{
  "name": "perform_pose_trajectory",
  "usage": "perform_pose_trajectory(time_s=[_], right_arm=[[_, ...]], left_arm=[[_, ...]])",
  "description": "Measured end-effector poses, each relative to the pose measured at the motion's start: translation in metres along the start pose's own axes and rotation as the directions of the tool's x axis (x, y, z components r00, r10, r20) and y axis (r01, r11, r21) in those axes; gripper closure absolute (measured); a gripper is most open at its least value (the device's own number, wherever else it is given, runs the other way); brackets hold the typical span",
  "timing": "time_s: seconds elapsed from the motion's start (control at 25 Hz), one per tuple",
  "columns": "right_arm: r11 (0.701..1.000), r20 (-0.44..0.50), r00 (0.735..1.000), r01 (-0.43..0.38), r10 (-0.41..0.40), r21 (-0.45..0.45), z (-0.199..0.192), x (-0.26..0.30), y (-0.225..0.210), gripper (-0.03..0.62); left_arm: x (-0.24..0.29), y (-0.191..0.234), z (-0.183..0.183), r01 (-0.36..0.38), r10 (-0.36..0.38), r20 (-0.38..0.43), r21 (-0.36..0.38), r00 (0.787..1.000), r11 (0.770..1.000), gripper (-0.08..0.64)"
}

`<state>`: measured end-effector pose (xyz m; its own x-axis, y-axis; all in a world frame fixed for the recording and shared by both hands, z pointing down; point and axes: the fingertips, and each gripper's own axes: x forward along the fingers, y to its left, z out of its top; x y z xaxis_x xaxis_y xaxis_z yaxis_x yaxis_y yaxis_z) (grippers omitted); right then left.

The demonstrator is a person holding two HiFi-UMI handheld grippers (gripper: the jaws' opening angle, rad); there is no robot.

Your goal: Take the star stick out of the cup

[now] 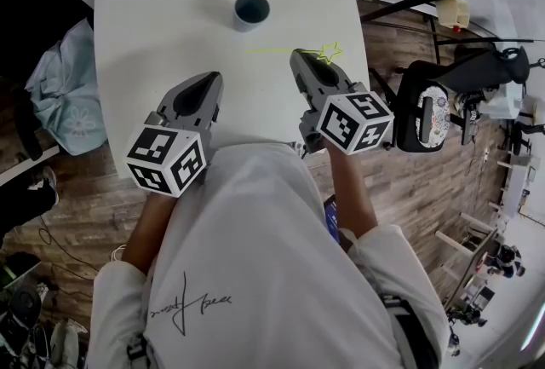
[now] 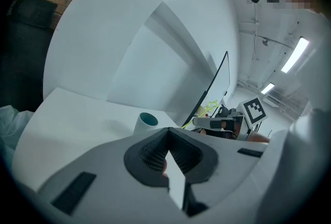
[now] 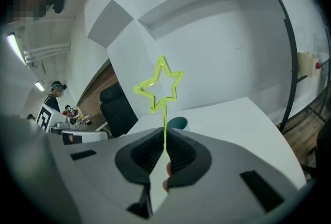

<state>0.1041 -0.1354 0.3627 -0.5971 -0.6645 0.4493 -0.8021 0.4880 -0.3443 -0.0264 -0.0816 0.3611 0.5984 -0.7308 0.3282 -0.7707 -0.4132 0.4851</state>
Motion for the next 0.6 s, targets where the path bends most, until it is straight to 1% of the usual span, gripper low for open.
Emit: perform_pose_trajectory(time_s=[0.6], right_arm=[[1.000,-0.036,0.999,-0.005,0.005,0.006,-0.014,-0.003,0.000,0.572]], left_arm=[[0.000,0.002,-0.003,0.001,-0.001,-0.010,-0.020,1.000,1.000,0.557]])
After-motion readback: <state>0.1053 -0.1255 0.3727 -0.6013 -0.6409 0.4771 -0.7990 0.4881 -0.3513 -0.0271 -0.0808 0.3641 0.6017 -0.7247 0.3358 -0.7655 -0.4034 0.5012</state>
